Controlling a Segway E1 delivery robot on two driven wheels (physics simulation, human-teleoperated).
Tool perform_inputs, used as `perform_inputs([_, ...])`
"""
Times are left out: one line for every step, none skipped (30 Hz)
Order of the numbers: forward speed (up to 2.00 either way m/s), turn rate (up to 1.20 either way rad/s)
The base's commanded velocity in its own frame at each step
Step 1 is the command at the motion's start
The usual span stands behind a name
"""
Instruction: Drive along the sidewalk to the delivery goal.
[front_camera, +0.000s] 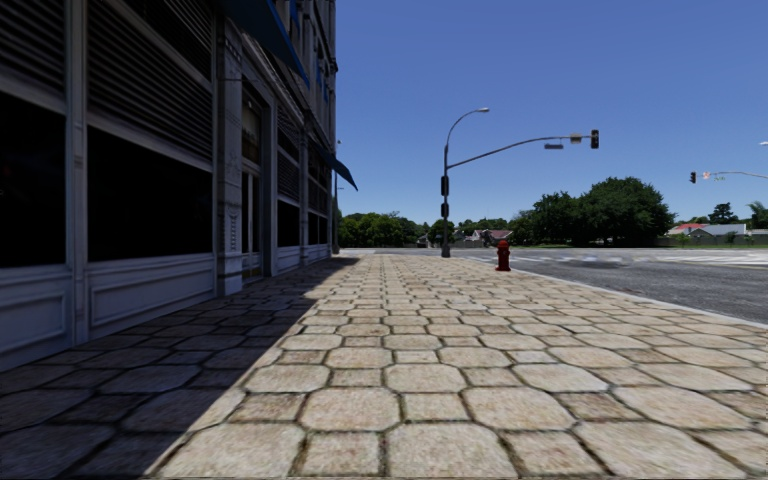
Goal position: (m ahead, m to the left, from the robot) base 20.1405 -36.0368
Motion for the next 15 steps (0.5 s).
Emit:
perform_inputs([2.0,0.0])
perform_inputs([2.0,0.0])
perform_inputs([2.0,0.0])
perform_inputs([2.0,0.0])
perform_inputs([2.0,0.0])
perform_inputs([2.0,0.0])
perform_inputs([2.0,0.0])
perform_inputs([2.0,0.0])
perform_inputs([2.0,0.0])
perform_inputs([2.0,0.0])
perform_inputs([2.0,0.0])
perform_inputs([2.0,0.0])
perform_inputs([2.0,0.0])
perform_inputs([2.0,0.0])
perform_inputs([2.0,0.0])
